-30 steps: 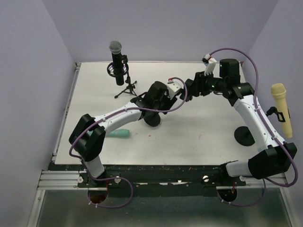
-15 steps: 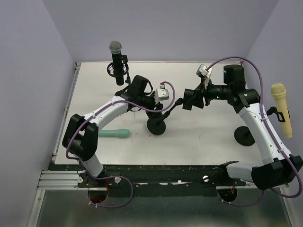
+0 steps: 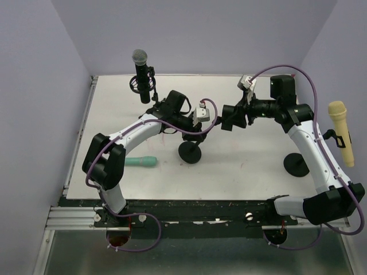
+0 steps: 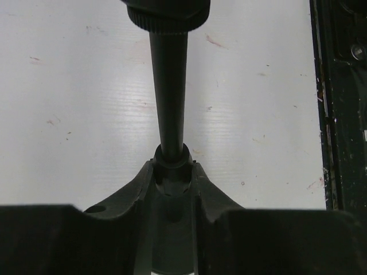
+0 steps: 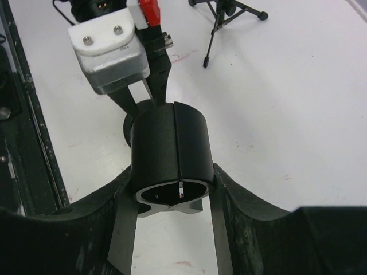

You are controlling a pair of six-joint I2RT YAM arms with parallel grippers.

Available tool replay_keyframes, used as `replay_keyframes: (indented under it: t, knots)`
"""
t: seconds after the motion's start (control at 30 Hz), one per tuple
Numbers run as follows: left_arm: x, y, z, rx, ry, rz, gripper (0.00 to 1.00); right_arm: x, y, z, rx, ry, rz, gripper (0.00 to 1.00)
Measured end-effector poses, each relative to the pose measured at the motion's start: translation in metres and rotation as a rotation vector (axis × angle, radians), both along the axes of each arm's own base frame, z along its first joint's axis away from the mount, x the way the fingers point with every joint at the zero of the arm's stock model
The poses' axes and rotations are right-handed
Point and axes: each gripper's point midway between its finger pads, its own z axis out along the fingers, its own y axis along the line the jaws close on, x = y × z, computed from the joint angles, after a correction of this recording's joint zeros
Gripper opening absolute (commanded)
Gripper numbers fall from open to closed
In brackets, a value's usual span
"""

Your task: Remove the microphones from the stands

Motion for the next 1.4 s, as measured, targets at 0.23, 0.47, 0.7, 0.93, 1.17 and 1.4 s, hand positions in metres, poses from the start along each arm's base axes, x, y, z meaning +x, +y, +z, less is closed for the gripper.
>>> replay_keyframes:
  t: [0.23,0.47,0.7,0.93,1.17,1.4]
  knots:
    - [0.019,-0.003,-0.003,0.021,-0.043,0.283,0.00,0.029,-0.005,0.001,0.054,0.233,-0.269,0.01]
    - [0.094,0.000,0.003,0.144,-0.158,0.895,0.00,0.064,-0.010,-0.001,0.122,0.410,-0.510,0.01]
    - [0.090,-0.001,0.000,0.102,-0.108,0.905,0.67,0.066,-0.010,0.002,0.117,0.398,-0.535,0.01]
    - [0.054,0.020,0.012,0.099,-0.022,0.739,0.78,0.066,-0.014,0.017,0.069,0.296,-0.485,0.01]
    - [0.015,0.045,0.018,0.117,-0.032,0.619,0.78,0.067,-0.019,0.030,0.015,0.183,-0.426,0.01]
    - [0.004,0.059,0.002,0.165,0.029,0.612,0.77,0.046,-0.011,0.020,-0.104,0.123,-0.303,0.01]
